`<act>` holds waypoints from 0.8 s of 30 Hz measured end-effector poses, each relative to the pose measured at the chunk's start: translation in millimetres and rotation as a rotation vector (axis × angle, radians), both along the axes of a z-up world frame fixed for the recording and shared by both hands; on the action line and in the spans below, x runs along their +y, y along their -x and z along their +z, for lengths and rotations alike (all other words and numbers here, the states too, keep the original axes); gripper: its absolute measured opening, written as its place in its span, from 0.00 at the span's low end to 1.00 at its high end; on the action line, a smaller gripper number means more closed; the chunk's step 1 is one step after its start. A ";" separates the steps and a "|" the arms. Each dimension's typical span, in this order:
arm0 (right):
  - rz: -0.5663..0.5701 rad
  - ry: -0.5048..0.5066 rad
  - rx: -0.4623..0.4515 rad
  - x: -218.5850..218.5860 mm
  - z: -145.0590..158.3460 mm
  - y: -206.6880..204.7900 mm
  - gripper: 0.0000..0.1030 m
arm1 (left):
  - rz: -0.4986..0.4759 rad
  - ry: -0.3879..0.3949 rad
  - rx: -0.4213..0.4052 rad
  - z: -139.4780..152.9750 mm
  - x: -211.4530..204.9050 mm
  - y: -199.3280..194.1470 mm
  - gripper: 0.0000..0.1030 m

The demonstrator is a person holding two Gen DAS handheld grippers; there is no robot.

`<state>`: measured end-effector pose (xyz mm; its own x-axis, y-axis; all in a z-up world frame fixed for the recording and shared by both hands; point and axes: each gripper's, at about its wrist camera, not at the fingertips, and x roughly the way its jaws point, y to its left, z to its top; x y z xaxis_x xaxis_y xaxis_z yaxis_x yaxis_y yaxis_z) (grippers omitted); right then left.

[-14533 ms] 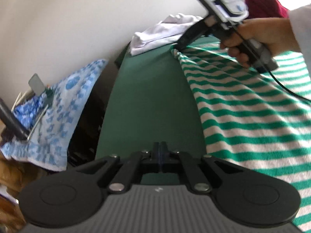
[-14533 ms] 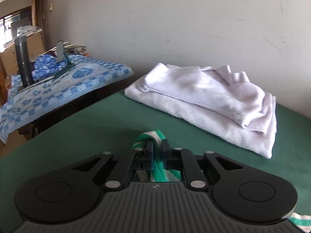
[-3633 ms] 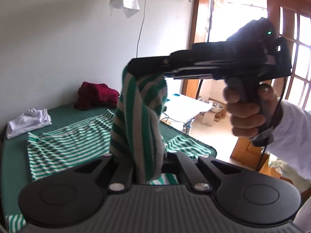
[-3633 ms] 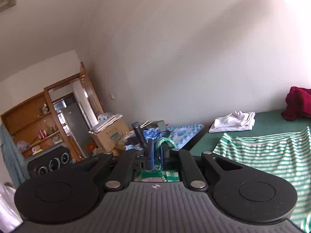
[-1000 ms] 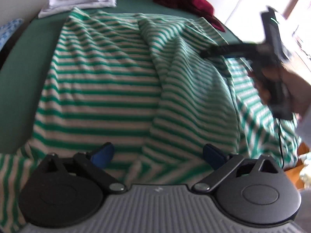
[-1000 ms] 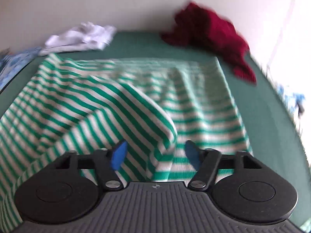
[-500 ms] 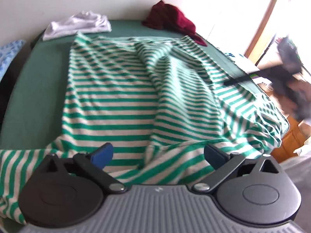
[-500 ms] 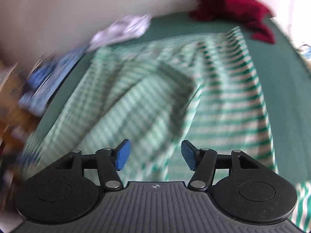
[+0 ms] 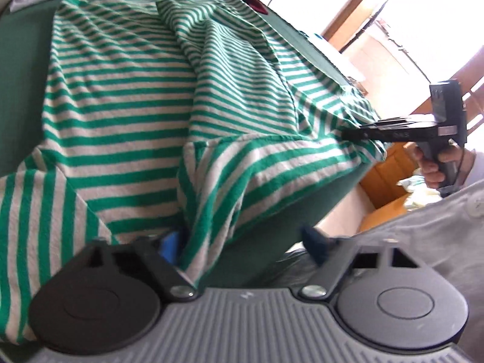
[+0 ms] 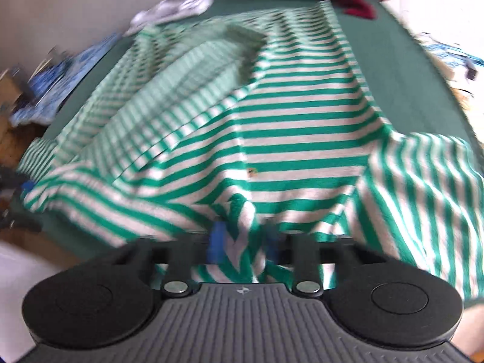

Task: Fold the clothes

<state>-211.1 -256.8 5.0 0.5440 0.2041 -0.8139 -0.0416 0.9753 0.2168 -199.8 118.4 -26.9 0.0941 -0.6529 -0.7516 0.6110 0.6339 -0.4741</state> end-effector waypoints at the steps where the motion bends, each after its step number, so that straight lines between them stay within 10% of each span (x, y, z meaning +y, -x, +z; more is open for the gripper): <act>1: -0.012 -0.025 -0.021 -1.0 2.2 1.6 0.11 | -0.002 0.006 0.024 -0.7 4.5 -0.7 0.35; 7: -0.036 -0.055 -0.040 -15.6 4.0 -0.5 0.11 | 0.019 -0.047 -0.008 0.1 17.4 16.1 0.20; 11: -0.011 -0.070 0.029 -25.4 -5.3 -3.0 0.31 | 0.076 -0.138 -0.104 10.0 22.2 19.5 0.21; 15: 0.026 -0.152 0.017 -30.5 -4.6 0.7 0.55 | 0.123 -0.131 -0.193 32.1 13.7 31.1 0.71; 17: 0.055 -0.154 0.003 -29.4 -6.8 3.5 0.54 | 0.114 -0.154 -0.264 38.3 -2.5 37.5 0.74; 20: 0.100 -0.156 -0.019 -27.7 -10.1 7.8 0.53 | 0.091 -0.233 -0.280 20.9 -31.9 35.1 0.60; 24: 0.159 -0.159 -0.048 -25.4 -14.5 13.4 0.51 | 0.115 -0.264 -0.243 -2.8 -35.6 33.5 0.09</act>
